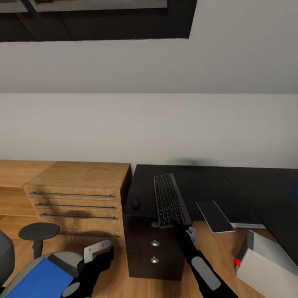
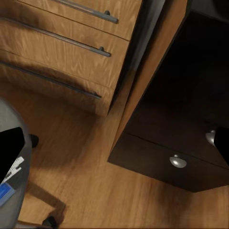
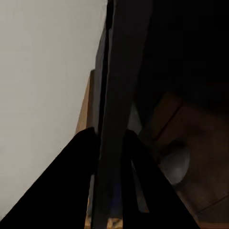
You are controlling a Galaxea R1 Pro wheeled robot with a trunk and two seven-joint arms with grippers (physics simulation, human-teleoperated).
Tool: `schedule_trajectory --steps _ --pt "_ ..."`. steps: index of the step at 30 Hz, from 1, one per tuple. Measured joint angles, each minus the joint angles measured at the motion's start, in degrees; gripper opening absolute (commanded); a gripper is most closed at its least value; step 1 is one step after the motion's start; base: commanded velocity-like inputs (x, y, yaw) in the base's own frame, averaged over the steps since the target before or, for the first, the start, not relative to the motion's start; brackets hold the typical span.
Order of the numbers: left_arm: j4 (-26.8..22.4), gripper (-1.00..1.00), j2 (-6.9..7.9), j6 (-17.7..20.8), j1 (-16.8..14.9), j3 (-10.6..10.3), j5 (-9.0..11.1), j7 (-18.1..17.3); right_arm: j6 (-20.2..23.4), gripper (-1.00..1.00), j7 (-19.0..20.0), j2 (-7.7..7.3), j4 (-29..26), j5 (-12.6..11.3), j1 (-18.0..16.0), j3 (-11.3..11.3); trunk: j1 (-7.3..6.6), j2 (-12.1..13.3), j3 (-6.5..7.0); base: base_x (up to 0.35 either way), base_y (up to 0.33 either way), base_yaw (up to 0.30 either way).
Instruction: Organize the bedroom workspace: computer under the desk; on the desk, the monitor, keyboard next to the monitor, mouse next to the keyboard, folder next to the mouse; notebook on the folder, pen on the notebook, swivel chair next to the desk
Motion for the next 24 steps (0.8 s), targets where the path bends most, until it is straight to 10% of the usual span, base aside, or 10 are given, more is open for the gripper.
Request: schedule_trajectory --steps 12,17,24 --pt "0.1 1.0 -0.03 -0.1 0.5 -1.2 -3.7 0.1 -3.5 -1.0 -1.4 -1.05 -19.7 0.3 7.8 -0.1 -2.64 4.8 2.16 0.0 0.0 0.0" --pt "0.2 1.0 -0.08 -0.1 0.5 -1.2 -3.7 0.0 -4.5 -1.0 -8.6 -3.81 -31.4 0.3 13.5 0.0 -3.74 6.8 3.05 0.0 0.0 0.0" --pt "0.2 1.0 -0.08 -0.1 0.5 -1.1 -3.6 0.1 -4.3 -1.0 -9.8 -4.79 -35.4 -0.1 15.7 0.0 -5.27 9.6 4.31 -0.014 -0.009 0.0"
